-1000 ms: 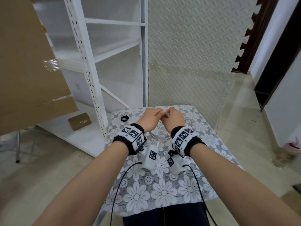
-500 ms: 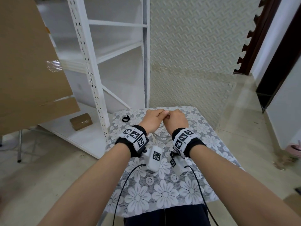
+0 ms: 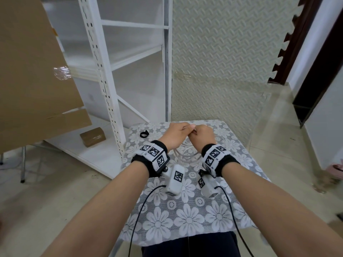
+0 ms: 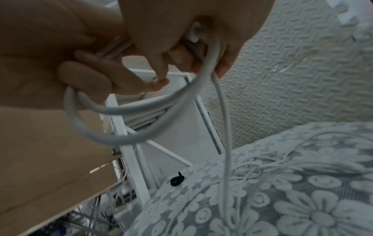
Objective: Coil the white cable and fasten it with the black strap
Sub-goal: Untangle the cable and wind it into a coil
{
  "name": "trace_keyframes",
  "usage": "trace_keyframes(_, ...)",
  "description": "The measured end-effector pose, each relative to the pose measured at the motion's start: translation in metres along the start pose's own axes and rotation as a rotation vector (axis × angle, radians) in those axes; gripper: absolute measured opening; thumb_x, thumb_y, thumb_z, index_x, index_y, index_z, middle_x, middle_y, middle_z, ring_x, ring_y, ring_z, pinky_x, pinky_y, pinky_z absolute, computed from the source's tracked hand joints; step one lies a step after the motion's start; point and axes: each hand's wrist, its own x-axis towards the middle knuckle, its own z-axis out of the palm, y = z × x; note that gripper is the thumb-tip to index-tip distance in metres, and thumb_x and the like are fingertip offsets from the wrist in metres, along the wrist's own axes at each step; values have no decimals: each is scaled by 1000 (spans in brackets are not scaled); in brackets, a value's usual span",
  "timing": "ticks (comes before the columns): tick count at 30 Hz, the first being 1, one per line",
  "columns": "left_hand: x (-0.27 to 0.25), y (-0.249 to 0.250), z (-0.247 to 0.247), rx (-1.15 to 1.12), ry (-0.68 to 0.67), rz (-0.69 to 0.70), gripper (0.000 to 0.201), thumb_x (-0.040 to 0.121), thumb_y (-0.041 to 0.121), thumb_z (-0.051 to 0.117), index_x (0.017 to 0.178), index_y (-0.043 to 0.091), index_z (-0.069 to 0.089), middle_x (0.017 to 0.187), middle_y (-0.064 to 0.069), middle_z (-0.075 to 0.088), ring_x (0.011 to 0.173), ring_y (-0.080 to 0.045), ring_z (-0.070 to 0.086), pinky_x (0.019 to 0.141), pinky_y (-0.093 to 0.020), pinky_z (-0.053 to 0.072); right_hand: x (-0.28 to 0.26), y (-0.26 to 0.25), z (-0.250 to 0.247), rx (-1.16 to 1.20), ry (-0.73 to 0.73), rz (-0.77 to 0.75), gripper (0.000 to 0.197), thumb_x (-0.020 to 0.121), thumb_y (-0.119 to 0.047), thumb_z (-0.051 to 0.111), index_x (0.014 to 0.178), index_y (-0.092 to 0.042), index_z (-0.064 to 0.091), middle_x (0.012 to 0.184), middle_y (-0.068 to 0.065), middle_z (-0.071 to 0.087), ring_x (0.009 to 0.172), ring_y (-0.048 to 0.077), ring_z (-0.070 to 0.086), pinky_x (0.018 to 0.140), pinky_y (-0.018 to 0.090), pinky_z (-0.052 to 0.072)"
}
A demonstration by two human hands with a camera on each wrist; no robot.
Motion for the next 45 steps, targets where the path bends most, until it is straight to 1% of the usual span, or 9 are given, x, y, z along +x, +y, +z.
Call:
trace_keyframes(1, 3, -1, 2, 29, 7, -7, 29, 98, 29, 46, 86, 6, 60, 98, -38, 51, 107, -47, 49, 72, -45, 45, 2, 2, 2, 73, -2, 27, 36, 87, -9, 46, 51, -8, 45, 52, 7, 47, 51, 23, 44, 53, 31, 35)
trace_keyframes(4, 12, -7, 5, 66, 87, -36, 27, 91, 40, 56, 98, 15, 49, 102, -7, 39, 108, -29, 48, 84, -36, 46, 4, 2, 3, 373, -4, 108, 26, 89, -7, 45, 72, -3, 64, 59, 9, 54, 54, 23, 49, 50, 33, 46)
trace_keyframes(10, 19, -17, -10, -370, 142, -148, 37, 85, 42, 64, 104, 21, 39, 113, -11, 48, 54, -9, 40, 38, -17, 31, 4, 5, 5, 677, -4, 246, 48, 90, -21, 57, 51, -21, 30, 46, -2, 27, 39, 12, 22, 40, 22, 18)
trace_keyframes(16, 8, -29, -8, -756, -26, -130, 7, 89, 10, 60, 88, 4, 56, 79, -8, 57, 46, -8, 46, 48, -19, 46, 7, 8, 1, 1244, 2, 526, 39, 90, -14, 56, 60, -19, 32, 34, -7, 24, 27, 6, 18, 31, 13, 12)
trace_keyframes(19, 7, -33, -2, -802, -40, -90, 24, 95, 14, 51, 75, 4, 56, 66, -5, 55, 42, -9, 44, 56, -23, 51, 8, 9, -1, 1355, 9, 555, 36, 90, -13, 55, 62, -18, 33, 34, -6, 23, 26, 7, 17, 29, 14, 13)
trace_keyframes(26, 7, -34, 5, -973, -14, -116, 23, 99, 25, 44, 83, 13, 56, 58, 7, 41, 33, -1, 22, 36, -14, 20, 6, 13, 2, 1420, -81, 540, 25, 88, -10, 54, 67, -16, 42, 35, -7, 22, 27, 6, 17, 27, 14, 13)
trace_keyframes(32, 8, -37, 1, -1066, -79, -188, 21, 99, 24, 41, 113, 16, 54, 59, 6, 45, 30, 0, 21, 31, -12, 14, 9, 15, 2, 1405, -142, 534, 29, 86, -7, 55, 63, -16, 40, 34, -8, 20, 26, 6, 16, 27, 15, 12)
trace_keyframes(38, 11, -31, -4, -726, -74, -213, 28, 100, 29, 42, 76, 16, 49, 44, 10, 31, 28, -1, 19, 34, -10, 13, 7, 17, 1, 1303, -112, 479, 29, 86, -6, 58, 65, -17, 41, 37, -9, 22, 28, 5, 18, 29, 14, 13)
trace_keyframes(45, 16, -36, -8, -1024, 55, -351, 32, 92, 28, 53, 62, 18, 44, 42, 8, 30, 34, -5, 29, 32, -13, 19, 10, 12, -9, 1207, -277, 388, 46, 88, -16, 61, 55, -19, 29, 36, -9, 22, 26, 4, 16, 29, 12, 11)
